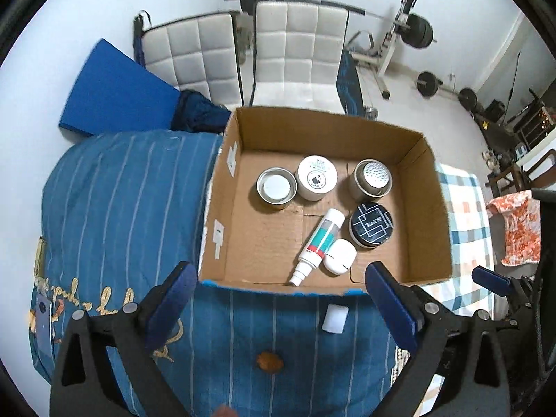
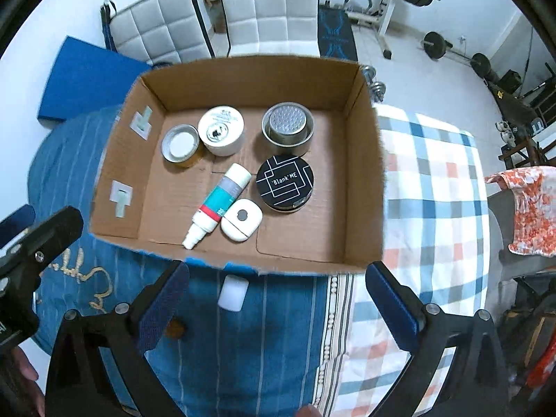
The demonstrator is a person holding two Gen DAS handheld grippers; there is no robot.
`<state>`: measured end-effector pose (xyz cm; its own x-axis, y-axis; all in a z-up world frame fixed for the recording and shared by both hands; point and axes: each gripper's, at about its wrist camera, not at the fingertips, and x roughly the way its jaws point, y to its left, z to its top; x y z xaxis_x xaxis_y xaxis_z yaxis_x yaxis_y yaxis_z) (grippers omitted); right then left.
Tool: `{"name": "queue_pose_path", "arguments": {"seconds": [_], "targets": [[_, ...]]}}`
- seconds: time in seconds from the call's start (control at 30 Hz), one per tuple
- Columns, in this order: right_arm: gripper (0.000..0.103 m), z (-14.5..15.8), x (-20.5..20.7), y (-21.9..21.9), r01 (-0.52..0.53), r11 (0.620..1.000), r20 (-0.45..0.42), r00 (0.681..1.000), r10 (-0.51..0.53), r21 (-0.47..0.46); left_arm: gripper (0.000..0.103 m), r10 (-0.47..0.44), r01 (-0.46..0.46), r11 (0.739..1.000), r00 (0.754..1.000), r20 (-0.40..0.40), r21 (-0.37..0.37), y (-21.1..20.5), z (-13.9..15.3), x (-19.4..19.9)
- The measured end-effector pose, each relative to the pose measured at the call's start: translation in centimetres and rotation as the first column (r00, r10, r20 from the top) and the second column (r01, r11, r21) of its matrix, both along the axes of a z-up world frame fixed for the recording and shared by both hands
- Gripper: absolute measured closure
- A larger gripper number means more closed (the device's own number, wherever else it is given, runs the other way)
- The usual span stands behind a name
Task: Organize rigid objects
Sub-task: 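Withdraw both tools from the box toward the walnut and white cap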
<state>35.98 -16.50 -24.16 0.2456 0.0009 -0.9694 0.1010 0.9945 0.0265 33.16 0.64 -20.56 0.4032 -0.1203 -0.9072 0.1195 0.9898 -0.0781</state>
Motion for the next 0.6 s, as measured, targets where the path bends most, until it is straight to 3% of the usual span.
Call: {"name": "queue_pose_path", "arguments": {"seconds": [0.37, 0.6], "targets": [[0.000, 7.7, -6.0, -0.2, 0.009, 1.000, 0.150, 0.989, -0.008, -0.002, 0.003, 0.005, -0.003, 1.000, 0.993, 0.121, -0.014, 0.9, 5.8, -5.3], [0.000, 10.8, -8.4, -0.8, 0.021, 1.000, 0.202, 0.979, -0.024, 0.016, 0.003, -0.005, 0.011, 0.999, 0.984, 0.180, -0.032, 1.1, 8.6, -7.1]]}}
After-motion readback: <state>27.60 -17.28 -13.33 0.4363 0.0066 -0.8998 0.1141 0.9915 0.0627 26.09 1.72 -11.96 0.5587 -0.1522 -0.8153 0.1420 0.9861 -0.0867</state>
